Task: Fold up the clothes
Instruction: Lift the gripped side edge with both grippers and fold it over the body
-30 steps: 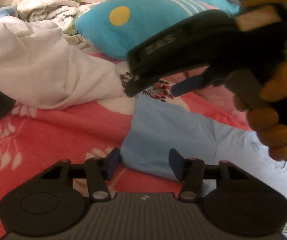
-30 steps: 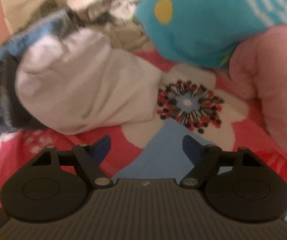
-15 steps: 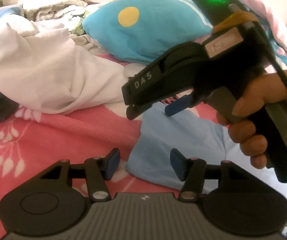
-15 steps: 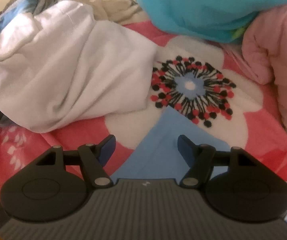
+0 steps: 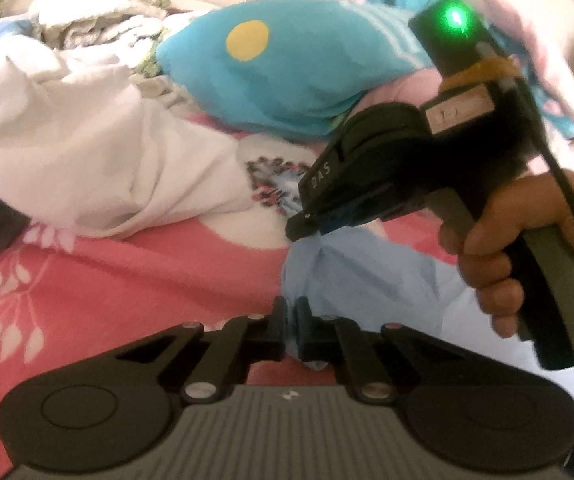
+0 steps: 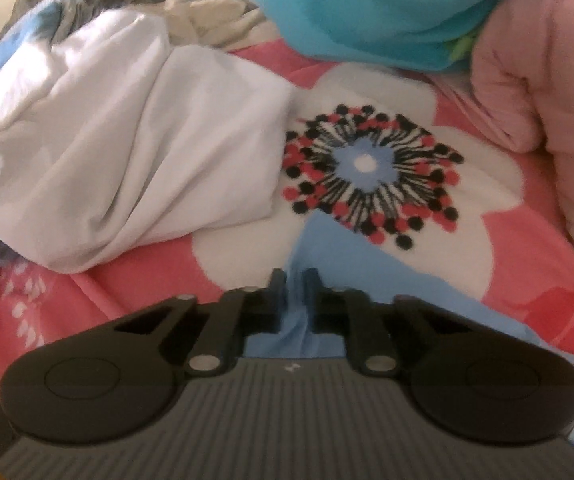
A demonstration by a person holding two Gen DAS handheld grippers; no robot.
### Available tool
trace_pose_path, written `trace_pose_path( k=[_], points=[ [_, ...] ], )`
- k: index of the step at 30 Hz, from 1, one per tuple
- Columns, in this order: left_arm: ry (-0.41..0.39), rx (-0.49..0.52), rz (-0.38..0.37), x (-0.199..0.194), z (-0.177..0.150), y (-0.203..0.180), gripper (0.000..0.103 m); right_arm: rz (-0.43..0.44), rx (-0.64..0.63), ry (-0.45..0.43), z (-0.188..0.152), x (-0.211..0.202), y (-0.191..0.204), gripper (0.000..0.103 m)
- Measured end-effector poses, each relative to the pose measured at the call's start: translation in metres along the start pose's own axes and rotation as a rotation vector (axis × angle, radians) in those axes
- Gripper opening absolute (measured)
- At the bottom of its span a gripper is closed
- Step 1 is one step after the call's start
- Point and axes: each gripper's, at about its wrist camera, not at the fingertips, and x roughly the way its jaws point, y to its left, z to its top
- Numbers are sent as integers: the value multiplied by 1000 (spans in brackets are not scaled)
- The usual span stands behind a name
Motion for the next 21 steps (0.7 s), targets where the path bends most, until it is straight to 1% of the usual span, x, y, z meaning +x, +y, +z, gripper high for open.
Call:
trace_pose_path(
  k=[3,6,10,14,17,21],
  points=[
    [-35,1,-50,-9,1,-5,5,23,34,-46,-4,-15,-9,4],
    [-54,-5,-139,-17,2,-13,5,48,68,-100,-10,-35,-19,4],
    [-73,18,-239,-27,-2,-31,5,67,106,-186,-25,-72,-38,4],
    [-64,36,-321,-26,-5,-46,5,67,162,-267,-49,-111,-64,4],
    [-44,68,-372,-25,-10,-61,5,54,194,-314,-70,-127,-83,4],
    [-23,127,-418,-23,-18,-80,5,38,279,-368,-103,-142,-112,4]
  ],
)
